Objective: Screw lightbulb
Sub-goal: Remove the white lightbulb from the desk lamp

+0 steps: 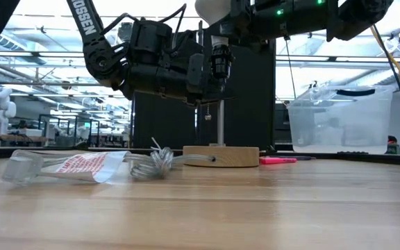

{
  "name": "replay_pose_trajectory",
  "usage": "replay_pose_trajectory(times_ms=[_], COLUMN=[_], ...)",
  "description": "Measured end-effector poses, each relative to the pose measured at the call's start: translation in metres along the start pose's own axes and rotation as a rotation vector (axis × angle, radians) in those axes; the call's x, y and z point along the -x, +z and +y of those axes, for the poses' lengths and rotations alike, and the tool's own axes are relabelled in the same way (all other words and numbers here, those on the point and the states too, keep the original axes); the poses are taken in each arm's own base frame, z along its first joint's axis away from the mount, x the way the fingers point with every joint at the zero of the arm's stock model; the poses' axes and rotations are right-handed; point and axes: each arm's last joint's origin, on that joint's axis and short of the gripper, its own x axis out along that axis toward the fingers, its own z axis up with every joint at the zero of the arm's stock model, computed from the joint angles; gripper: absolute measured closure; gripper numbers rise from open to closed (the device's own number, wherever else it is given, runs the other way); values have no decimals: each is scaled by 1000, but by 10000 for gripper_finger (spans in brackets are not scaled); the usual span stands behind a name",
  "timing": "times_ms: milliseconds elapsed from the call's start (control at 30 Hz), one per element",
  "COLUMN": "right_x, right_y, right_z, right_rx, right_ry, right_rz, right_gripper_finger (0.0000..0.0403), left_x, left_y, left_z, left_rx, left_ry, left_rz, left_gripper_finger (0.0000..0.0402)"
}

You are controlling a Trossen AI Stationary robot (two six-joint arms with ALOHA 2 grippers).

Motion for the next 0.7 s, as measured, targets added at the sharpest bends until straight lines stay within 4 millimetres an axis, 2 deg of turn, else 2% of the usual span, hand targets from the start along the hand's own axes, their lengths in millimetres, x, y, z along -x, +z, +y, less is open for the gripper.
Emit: replay_pose_trajectory(times_ms=[367, 700], right_x=[0, 0], right_y=[-1, -1], right_z=[2, 6], right_rx=[-2, -31], right_ry=[66, 234], right_rz=[6, 2], right_gripper_finger=[256, 256], left_x=[2, 5], left_y=[-2, -3], left_z=[3, -1], left_rx=[-16, -15], left_ry=[-207, -444], left_rz=[11, 14], left_gripper_finger=[374, 374])
